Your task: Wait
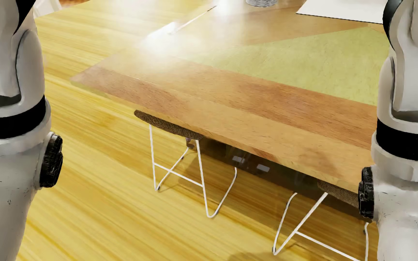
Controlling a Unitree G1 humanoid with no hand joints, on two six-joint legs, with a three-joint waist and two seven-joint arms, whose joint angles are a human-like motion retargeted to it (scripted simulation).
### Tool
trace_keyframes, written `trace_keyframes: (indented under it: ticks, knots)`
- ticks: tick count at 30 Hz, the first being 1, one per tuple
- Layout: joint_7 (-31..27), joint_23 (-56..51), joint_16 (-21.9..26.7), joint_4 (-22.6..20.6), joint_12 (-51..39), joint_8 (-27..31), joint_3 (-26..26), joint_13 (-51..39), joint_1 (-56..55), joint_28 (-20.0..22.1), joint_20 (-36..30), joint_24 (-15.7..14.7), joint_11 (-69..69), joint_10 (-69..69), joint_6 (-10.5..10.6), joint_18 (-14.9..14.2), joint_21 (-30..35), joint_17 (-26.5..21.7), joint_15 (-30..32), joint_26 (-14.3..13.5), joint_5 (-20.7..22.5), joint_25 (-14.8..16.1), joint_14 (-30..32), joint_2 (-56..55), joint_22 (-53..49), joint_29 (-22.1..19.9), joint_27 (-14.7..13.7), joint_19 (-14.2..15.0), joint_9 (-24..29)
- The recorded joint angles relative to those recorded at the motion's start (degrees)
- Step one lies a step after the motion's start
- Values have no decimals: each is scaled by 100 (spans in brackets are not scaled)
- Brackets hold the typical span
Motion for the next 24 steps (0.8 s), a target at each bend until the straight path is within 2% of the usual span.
trace_keyframes:
  ticks: [4,8,12,18,19,21,22,24]
  knots:
    - [0,-486,59,14,36,0,-124,-158,-43,0,58,0,-107,-5,-69,0,-233,5,138,0,-2,0,29,-15,-13,0,0,0,21]
    - [0,-1038,105,20,246,0,-187,-343,-11,0,152,0,193,24,-90,0,-370,-14,-172,0,-2,0,52,-67,-112,0,0,0,218]
    - [0,-1029,278,63,478,0,-277,-371,-123,0,227,0,-92,-22,-190,0,-316,7,165,0,32,0,127,-113,-141,0,0,0,113]
    - [0,-1072,408,62,796,0,-294,-361,-123,0,381,0,90,-24,-207,0,-236,-4,-10,0,24,0,223,-208,-248,0,0,0,120]
    - [0,-1133,484,54,1079,0,-317,-165,-155,0,401,0,105,-37,-204,0,-265,-23,15,0,21,0,291,-249,-372,0,0,0,99]
    - [0,-1376,701,39,2194,0,-338,793,-204,0,346,0,86,-64,-208,0,-122,-70,81,0,5,0,398,-317,-816,0,0,0,24]
    - [0,-1538,794,32,3045,0,-335,1542,-214,0,243,0,36,-85,-182,0,97,-108,156,0,-6,0,449,-328,-1055,0,0,0,-12]
    - [0,-1640,832,6,5077,0,-335,3400,-247,0,-383,0,-136,-116,-90,0,917,-108,416,0,-40,0,515,-326,-1187,0,0,0,-70]
